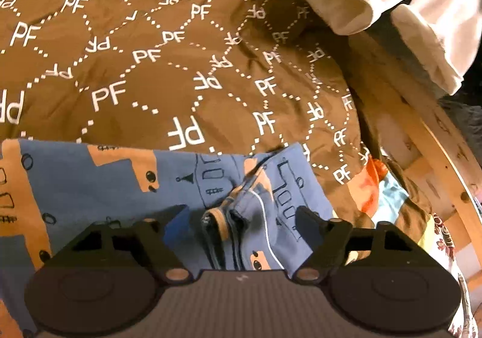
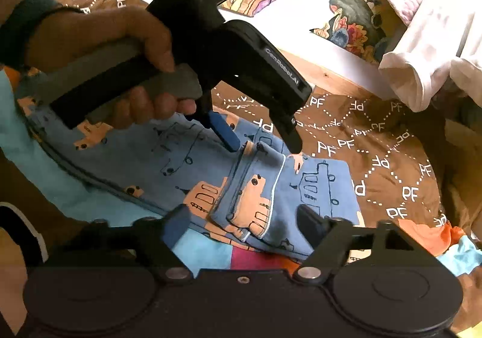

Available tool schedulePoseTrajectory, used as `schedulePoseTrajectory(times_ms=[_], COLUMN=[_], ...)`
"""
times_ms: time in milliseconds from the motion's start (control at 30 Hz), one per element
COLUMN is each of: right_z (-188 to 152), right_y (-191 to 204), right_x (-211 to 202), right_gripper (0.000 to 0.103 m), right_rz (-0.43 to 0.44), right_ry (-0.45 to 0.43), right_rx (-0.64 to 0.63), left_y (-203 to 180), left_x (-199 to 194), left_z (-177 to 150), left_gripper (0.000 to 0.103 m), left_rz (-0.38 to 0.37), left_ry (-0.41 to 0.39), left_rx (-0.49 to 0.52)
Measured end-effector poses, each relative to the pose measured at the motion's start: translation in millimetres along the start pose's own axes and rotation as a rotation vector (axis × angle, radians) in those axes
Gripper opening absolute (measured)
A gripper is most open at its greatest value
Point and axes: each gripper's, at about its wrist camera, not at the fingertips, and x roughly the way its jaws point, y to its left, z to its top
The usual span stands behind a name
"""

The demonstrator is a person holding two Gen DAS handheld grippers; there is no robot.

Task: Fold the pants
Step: 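Hold the stacked cuffs with both tools, pinching them together side by side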

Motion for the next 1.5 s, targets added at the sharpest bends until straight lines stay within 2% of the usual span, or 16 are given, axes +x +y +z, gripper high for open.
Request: schedulePoseTrajectory(times_ms=[67, 133, 200, 267, 333, 400, 533, 833, 1067, 1133, 1200, 1433, 1500], right_z=[2, 3, 2, 2, 3, 2, 3, 3, 1, 1, 0, 0, 1], right_y=[-1, 0, 0, 1, 2, 2, 3, -1, -6, -5, -4, -7, -7], right_x=[2, 5, 7, 7, 8, 9, 8, 5, 6, 9, 11, 10, 9], right_gripper=[0.063, 0.057, 0.048, 0.041, 0.037, 0.034, 0.017, 0.014, 0.032, 0.032, 0.031, 0.015, 0.013], right_rz=[-0.008, -0.013, -0.001, 0.005, 0.002, 0.008, 0.029, 0.045, 0.067, 0.06, 0.052, 0.053, 0.06], right_ry=[0.005, 0.019, 0.028, 0.026, 0.028, 0.036, 0.035, 0.027, 0.04, 0.058, 0.066, 0.052, 0.049], right_rx=[0.009, 0.005, -0.003, -0.012, -0.02, -0.017, -0.023, 0.012, 0.026, 0.015, 0.008, 0.018, 0.024], left_y=[0, 0, -1, -4, -4, -4, -9, -11, -10, -10, -10, -7, -8], left_x=[1, 3, 5, 8, 10, 10, 9, 9, 14, 14, 14, 13, 12], left_z=[1, 2, 3, 5, 7, 7, 8, 8, 10, 11, 12, 14, 14], left_gripper=[0.068, 0.062, 0.054, 0.04, 0.031, 0.029, 0.026, 0.025, 0.026, 0.026, 0.026, 0.025, 0.023], left_rz=[0.015, 0.029, 0.046, 0.062, 0.088, 0.099, 0.106, 0.123, 0.127, 0.127, 0.127, 0.115, 0.118], left_ry=[0.005, 0.02, 0.033, 0.045, 0.058, 0.065, 0.07, 0.076, 0.095, 0.099, 0.102, 0.115, 0.117], left_rx=[-0.002, -0.005, -0.008, -0.008, -0.013, -0.024, -0.024, -0.021, -0.023, -0.029, -0.03, -0.061, -0.046])
